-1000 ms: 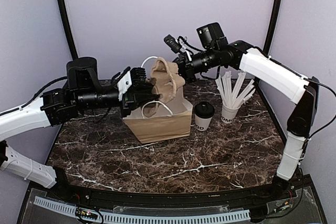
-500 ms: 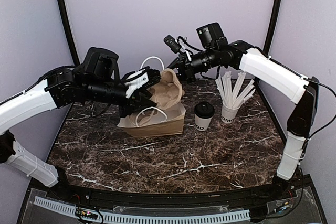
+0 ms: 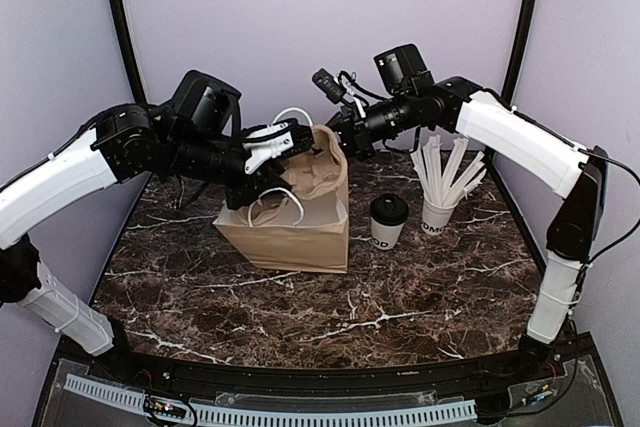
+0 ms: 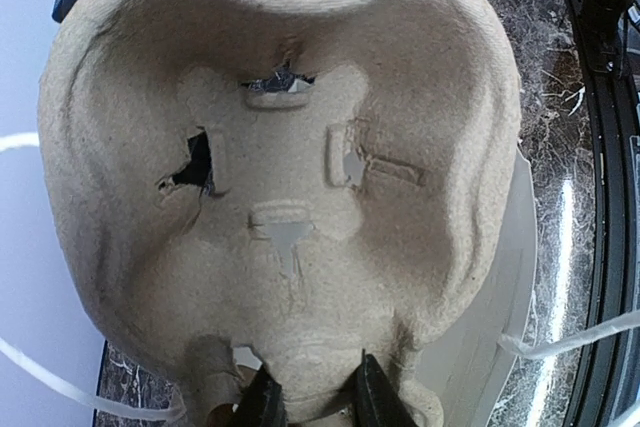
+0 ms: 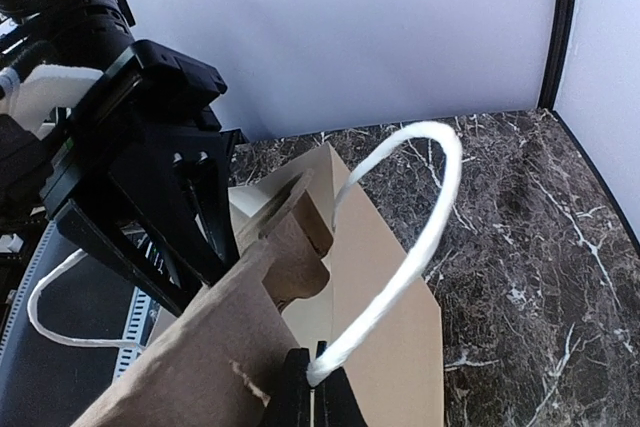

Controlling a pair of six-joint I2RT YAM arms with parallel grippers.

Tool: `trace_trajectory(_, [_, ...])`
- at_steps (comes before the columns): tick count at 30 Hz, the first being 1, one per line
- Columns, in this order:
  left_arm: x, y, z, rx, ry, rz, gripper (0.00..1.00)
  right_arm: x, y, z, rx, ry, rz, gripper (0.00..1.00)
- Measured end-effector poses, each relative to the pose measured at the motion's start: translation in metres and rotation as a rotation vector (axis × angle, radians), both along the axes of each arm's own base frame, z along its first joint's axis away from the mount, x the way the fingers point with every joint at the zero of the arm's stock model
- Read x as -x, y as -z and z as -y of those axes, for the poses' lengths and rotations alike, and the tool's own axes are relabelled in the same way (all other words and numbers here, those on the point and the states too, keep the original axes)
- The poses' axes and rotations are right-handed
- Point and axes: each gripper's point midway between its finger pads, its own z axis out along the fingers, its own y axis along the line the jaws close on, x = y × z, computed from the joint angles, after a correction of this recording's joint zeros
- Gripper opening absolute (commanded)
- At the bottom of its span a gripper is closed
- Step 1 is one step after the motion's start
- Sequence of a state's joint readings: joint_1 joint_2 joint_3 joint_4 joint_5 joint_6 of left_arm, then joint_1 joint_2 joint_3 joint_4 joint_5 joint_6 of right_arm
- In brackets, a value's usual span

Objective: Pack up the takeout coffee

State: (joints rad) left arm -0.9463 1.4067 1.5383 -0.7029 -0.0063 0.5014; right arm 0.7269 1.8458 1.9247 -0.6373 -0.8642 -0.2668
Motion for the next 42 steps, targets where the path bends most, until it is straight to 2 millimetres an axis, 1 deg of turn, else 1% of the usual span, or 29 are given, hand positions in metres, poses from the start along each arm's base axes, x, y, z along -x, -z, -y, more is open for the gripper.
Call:
trace_trajectory(2, [-0.004,-0.001,0.003,-0.031,-0.002,-0.012,0.22,-0.002,-0.001,0.001,0.003,0.006,0.001,0.00])
trace_trajectory(6, [-0.006,0.007,0.007,-0.083,-0.004,-0.038,0.21,-0.001,0.003,0.003,0.022,0.008,-0.005,0.00])
trace_trajectory(10, [-0.001,0.012,0.006,-0.124,-0.006,-0.060,0.21,0.000,0.012,0.005,0.048,-0.001,-0.014,0.00])
trace_trajectory(14, [0.007,0.022,-0.002,-0.171,-0.010,-0.095,0.21,0.002,0.016,0.005,0.064,-0.012,-0.020,0.00])
trace_trajectory(15, [0.008,0.024,-0.003,-0.180,-0.011,-0.104,0.21,0.002,0.016,0.005,0.066,-0.013,-0.019,0.11])
trace_trajectory(16, [0.010,0.026,-0.005,-0.190,-0.012,-0.113,0.21,0.002,0.015,0.005,0.067,-0.014,-0.017,0.20])
trace_trajectory(17, [0.011,0.027,-0.007,-0.197,-0.013,-0.119,0.21,0.002,0.014,0.006,0.069,-0.012,-0.019,0.35])
trace_trajectory(18, [0.013,0.029,-0.008,-0.205,-0.013,-0.126,0.21,0.001,0.013,0.006,0.071,-0.010,-0.012,0.41])
trace_trajectory(20, [0.014,0.031,-0.010,-0.217,-0.017,-0.137,0.21,-0.002,0.012,0.006,0.082,0.003,-0.006,0.47])
trace_trajectory(24, [0.013,0.037,-0.012,-0.235,-0.033,-0.146,0.21,-0.016,0.016,0.001,0.141,0.036,-0.009,0.55])
trace_trajectory(26, [0.012,0.039,-0.012,-0.244,-0.037,-0.148,0.20,-0.022,0.027,-0.001,0.182,0.046,-0.024,0.56])
trace_trajectory(27, [0.011,0.041,-0.011,-0.248,-0.038,-0.148,0.20,-0.024,0.035,0.000,0.209,0.049,-0.041,0.58])
trace_trajectory(29, [0.010,0.043,-0.011,-0.254,-0.040,-0.150,0.20,-0.023,0.049,0.003,0.258,0.055,-0.079,0.60])
trace_trajectory(31, [0.011,0.045,-0.010,-0.261,-0.036,-0.153,0.20,-0.021,0.058,0.006,0.290,0.060,-0.102,0.61])
trace_trajectory(36, [0.012,0.047,-0.007,-0.265,-0.030,-0.155,0.20,-0.019,0.060,0.011,0.315,0.072,-0.111,0.63])
trace_trajectory(42, [0.013,0.043,-0.007,-0.264,-0.028,-0.153,0.20,-0.018,0.058,0.017,0.334,0.098,-0.104,0.70])
